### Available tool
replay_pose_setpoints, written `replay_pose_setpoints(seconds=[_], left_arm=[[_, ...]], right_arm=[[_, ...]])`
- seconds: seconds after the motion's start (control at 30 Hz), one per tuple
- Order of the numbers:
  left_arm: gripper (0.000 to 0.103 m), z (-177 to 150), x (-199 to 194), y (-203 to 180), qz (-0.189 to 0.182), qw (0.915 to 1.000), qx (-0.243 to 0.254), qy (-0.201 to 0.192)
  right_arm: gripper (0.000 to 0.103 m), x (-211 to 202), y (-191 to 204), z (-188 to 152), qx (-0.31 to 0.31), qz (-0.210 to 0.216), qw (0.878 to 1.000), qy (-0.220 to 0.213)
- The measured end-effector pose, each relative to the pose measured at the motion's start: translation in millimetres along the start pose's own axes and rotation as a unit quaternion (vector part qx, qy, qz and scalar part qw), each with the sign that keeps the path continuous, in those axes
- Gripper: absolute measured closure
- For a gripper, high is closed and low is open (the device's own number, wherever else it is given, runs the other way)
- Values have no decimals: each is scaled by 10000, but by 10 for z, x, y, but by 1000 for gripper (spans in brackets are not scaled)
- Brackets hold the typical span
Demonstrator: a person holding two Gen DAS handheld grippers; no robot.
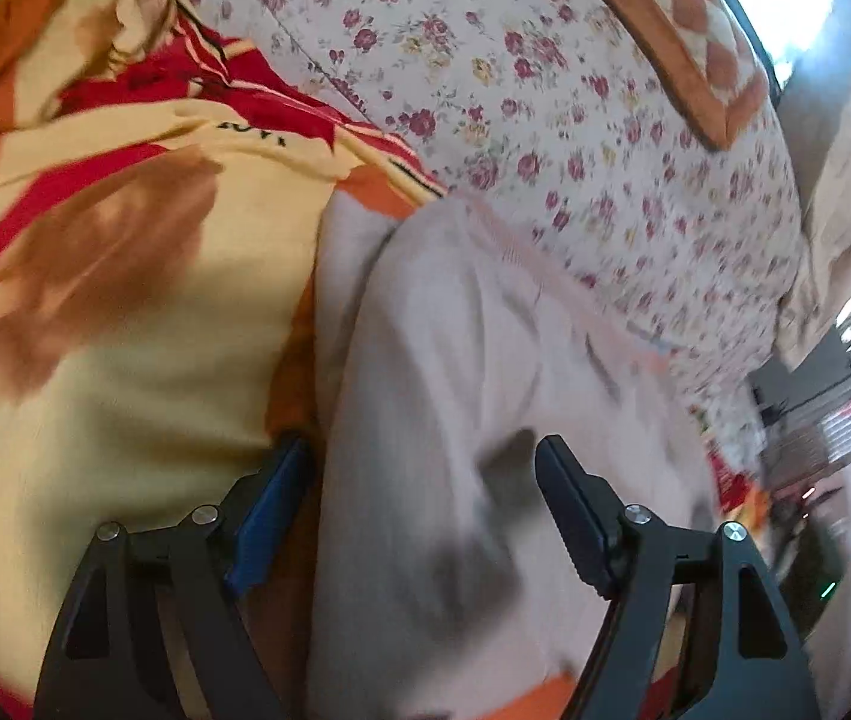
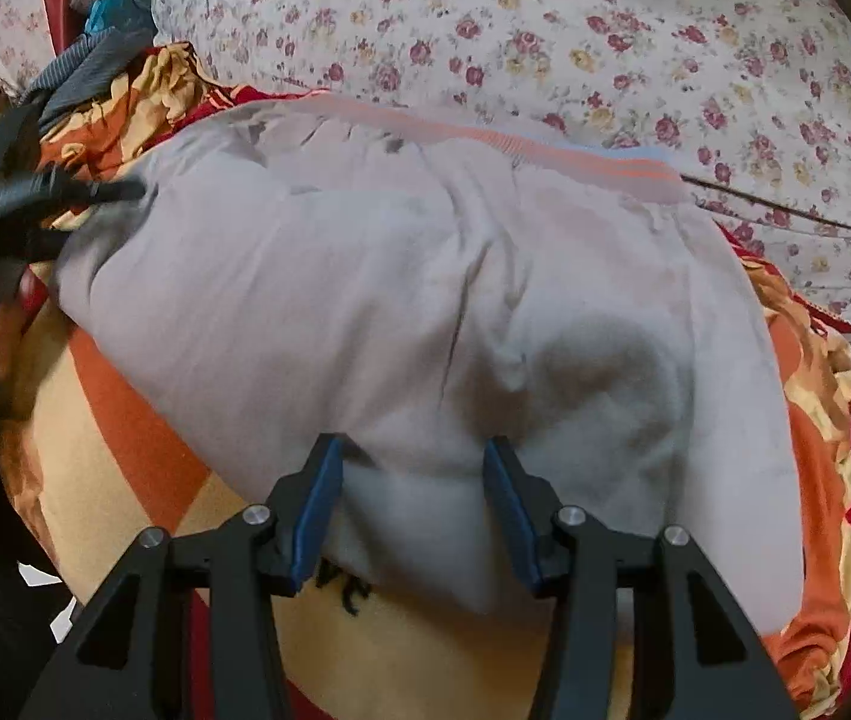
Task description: Fold large clothes
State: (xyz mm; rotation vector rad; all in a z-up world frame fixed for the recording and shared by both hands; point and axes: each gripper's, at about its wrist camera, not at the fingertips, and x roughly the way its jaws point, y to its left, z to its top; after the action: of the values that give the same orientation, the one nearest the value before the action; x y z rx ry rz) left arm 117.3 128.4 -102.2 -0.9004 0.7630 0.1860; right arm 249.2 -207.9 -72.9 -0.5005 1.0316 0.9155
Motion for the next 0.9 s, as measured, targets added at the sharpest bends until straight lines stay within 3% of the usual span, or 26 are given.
replay_pose_setpoints(seconds=[0.03, 0.07, 0.1, 0.17, 0.33, 0.43, 0.5, 0.6, 0.63, 0.67, 0.7, 0.9], left_arm=[[35, 41, 30, 19, -142, 9999, -80, 33], [52, 72, 46, 27, -259, 9995, -143, 63], [77, 77, 45, 27, -319, 9993, -187, 94], [93, 49, -31, -31, -327, 9994, -134, -69], [95, 11, -73, -215, -107, 9990, 301, -318], [83, -10, 14, -149, 32, 9995, 116, -307], [68, -24, 69, -82, 5, 9995, -79, -300], [61, -41, 124, -29, -37, 9992, -247, -298], [63, -43, 123, -38, -24, 9993, -234, -293], [85, -37, 109, -69, 0, 9994, -175, -300], [94, -35, 85, -107, 13, 9994, -112, -328], [99, 70, -315, -330, 171, 9949, 258, -963]], right_arm=[[51, 12, 0, -2, -5, -5, 10000, 10], [51, 20, -2, -5, -8, -2, 10000, 18], [51, 24, -6, -5, -11, 7, 10000, 22], [51, 30, -25, -9, -14, 47, 10000, 28], [52, -1, -62, -10, 17, 169, 9999, 9], [53, -266, -265, 14, 336, 88, 9981, -500], [52, -473, -542, -18, 804, -10, 9927, -897], [52, -662, -1022, -156, 1556, -330, 9810, -1110], [52, -683, -1171, -221, 1727, -464, 9779, -1084], [52, -693, -1310, -277, 1856, -561, 9756, -1027], [52, -693, -1447, -353, 1993, -625, 9732, -966], [49, -685, -1738, -685, 2280, -98, 9701, -827]])
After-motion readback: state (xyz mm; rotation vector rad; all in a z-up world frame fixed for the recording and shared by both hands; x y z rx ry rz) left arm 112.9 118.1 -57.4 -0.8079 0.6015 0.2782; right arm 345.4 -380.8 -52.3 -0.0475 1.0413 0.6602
